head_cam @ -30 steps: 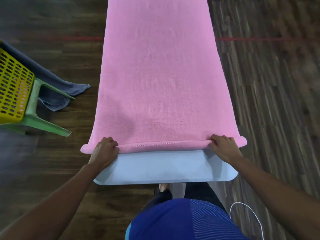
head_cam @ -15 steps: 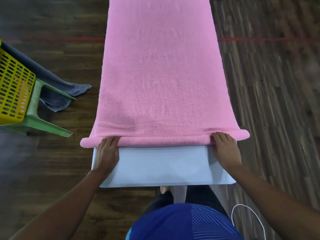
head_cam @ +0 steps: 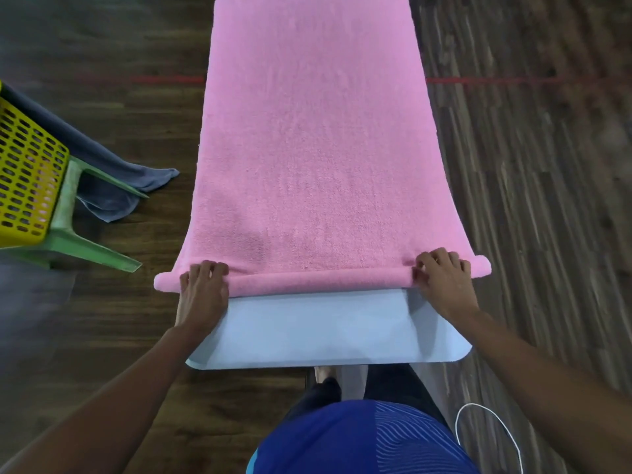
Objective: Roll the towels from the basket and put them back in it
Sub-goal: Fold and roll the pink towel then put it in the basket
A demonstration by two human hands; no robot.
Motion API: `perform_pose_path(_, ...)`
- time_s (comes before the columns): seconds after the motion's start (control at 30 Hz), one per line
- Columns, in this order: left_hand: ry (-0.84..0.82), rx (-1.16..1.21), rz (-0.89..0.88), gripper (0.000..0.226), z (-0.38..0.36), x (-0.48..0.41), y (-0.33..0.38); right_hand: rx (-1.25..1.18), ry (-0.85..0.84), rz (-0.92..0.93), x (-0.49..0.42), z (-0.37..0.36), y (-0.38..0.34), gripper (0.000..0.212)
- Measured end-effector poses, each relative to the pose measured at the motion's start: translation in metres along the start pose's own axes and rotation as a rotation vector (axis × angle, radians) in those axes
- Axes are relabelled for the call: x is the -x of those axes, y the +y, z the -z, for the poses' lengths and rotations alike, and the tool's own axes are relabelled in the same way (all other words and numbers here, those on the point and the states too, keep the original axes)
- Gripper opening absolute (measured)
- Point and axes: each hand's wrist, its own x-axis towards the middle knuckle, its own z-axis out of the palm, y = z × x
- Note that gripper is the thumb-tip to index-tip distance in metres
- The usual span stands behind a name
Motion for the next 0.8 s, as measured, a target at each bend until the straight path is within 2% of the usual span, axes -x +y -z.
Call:
perform_pose_path(0.03,0.035,0.024,-0.001,0.015,-0.001,0.001,0.003,-0.005,0.061,0.013,0.001,-0.003,-0.001,0.013)
perform_pose_path(0.1,0.062,0.096,-0.036,0.018,-0.001,0.005,0.007,-0.065,0.055,0.055,0.006,-0.007,-0.003,0.019)
perform_pose_path(0.23,0.010,0.072,-0.074,0.045,-0.006,0.015,0.004,-0.071,-0.016,0.070,0.014,-0.013,-0.002,0.048)
perform_pose_path(0.3,-0.009,0.101,-0.025,0.041,-0.004,0.011,0.006,-0.088,-0.004,0.042,0.012,-0.012,-0.004,0.040)
perform_pose_path(0.4,-0.043,0.127,0.013,0.021,0.000,0.000,0.008,-0.031,-0.020,0.024,0.002,-0.004,-0.006,0.026)
perform_pose_path(0.47,-0.108,0.084,-0.017,0.018,0.006,-0.005,0.005,0.000,-0.119,0.021,-0.005,0.004,-0.003,0.027)
perform_pose_path(0.57,-0.305,0.036,-0.037,0.036,0.016,-0.017,0.002,-0.029,-0.330,-0.016,-0.014,0.012,0.001,0.037)
perform_pose_path(0.63,-0.341,0.033,-0.042,0.037,0.018,-0.021,0.002,-0.041,-0.376,-0.030,-0.018,0.012,0.004,0.037)
perform_pose_path(0.67,-0.293,0.028,-0.045,0.033,0.017,-0.022,0.000,-0.035,-0.328,-0.044,-0.019,0.012,0.004,0.034)
perform_pose_path(0.8,0.018,0.057,-0.019,0.021,0.008,-0.020,-0.006,0.019,0.057,-0.019,-0.020,0.003,0.005,0.025)
